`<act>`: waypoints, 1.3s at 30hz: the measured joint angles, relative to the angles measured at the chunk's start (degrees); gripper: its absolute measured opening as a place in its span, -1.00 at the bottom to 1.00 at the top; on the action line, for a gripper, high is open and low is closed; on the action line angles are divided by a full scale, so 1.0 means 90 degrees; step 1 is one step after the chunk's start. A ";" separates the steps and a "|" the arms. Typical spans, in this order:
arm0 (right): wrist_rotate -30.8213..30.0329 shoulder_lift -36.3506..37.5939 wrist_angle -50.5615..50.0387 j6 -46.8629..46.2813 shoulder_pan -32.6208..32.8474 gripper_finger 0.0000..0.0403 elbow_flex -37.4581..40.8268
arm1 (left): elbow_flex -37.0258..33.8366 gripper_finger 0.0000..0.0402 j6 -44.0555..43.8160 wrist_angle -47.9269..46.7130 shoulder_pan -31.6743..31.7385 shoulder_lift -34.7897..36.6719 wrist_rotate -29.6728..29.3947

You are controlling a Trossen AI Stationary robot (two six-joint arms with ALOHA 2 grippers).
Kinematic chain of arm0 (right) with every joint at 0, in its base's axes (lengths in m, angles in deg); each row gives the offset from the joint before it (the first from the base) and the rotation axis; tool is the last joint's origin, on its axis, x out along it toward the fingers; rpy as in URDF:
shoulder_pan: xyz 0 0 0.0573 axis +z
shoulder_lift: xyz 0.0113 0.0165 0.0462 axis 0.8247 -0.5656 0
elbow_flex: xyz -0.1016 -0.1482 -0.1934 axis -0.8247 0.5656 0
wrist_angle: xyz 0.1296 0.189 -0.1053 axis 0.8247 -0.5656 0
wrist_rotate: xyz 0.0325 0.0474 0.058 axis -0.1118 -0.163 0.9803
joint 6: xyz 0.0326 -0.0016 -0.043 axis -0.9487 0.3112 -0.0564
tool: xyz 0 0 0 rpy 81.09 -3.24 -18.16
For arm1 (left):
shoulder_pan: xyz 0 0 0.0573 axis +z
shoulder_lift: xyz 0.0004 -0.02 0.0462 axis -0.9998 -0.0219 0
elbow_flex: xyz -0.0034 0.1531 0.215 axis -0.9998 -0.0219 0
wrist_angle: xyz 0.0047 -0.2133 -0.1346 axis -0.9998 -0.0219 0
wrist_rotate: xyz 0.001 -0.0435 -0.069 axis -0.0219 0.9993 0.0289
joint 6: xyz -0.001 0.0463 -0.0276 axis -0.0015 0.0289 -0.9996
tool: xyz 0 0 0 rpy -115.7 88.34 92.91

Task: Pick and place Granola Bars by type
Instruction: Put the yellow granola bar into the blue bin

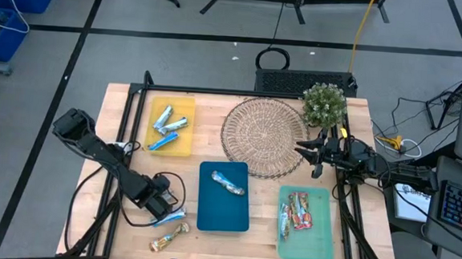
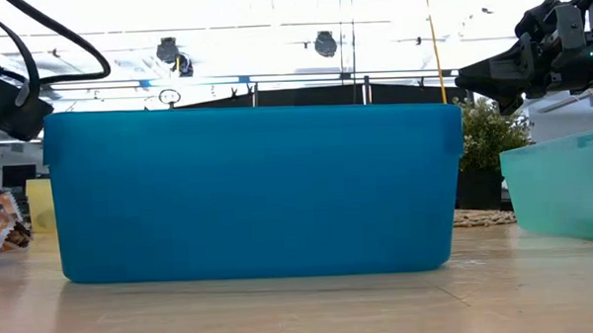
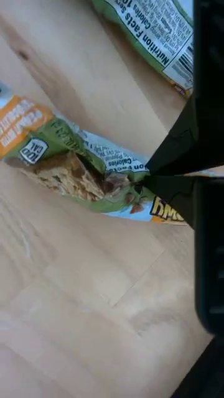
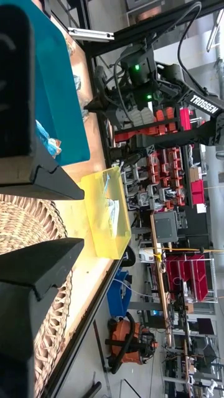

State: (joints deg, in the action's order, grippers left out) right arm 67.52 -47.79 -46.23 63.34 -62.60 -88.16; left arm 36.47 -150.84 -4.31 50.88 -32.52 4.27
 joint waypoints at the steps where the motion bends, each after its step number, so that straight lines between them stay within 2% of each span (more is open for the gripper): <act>1: 0.0000 0.0000 -0.0001 -0.0002 -0.0001 -0.50 -0.0001 | -0.0001 -0.96 0.0034 0.0001 0.0000 0.0000 -0.0043; 8: 0.0000 0.0000 0.0000 -0.0002 -0.0001 -0.50 -0.0002 | 0.0003 -0.98 0.0849 0.0387 0.0000 0.0002 -0.0773; 16: 0.0000 0.0002 -0.0001 -0.0001 0.0001 -0.50 -0.0001 | 0.0252 -0.99 0.1421 0.0364 0.0000 0.0106 -0.1455; 22: 0.0000 0.0002 -0.0002 0.0001 -0.0001 -0.50 0.0001 | 0.0542 -0.99 0.1741 0.0102 0.0002 0.0191 -0.1556; 28: 0.0000 0.0002 0.0000 0.0000 0.0002 -0.50 0.0000 | 0.0929 -1.00 0.1961 -0.0333 0.0002 0.0191 -0.1957; 32: 0.0000 0.0002 0.0000 -0.0002 0.0002 -0.50 -0.0002 | 0.1167 -1.00 0.2474 -0.0369 -0.0002 0.0189 -0.2514; 39: 0.0000 0.0002 0.0001 -0.0001 0.0001 -0.50 -0.0001 | 0.1476 -1.00 0.3759 -0.0286 -0.0056 0.0221 -0.4028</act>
State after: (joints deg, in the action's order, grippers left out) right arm 67.52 -47.77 -46.22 63.34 -62.59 -88.17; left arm 49.75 -117.01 -6.89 50.37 -30.53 -31.99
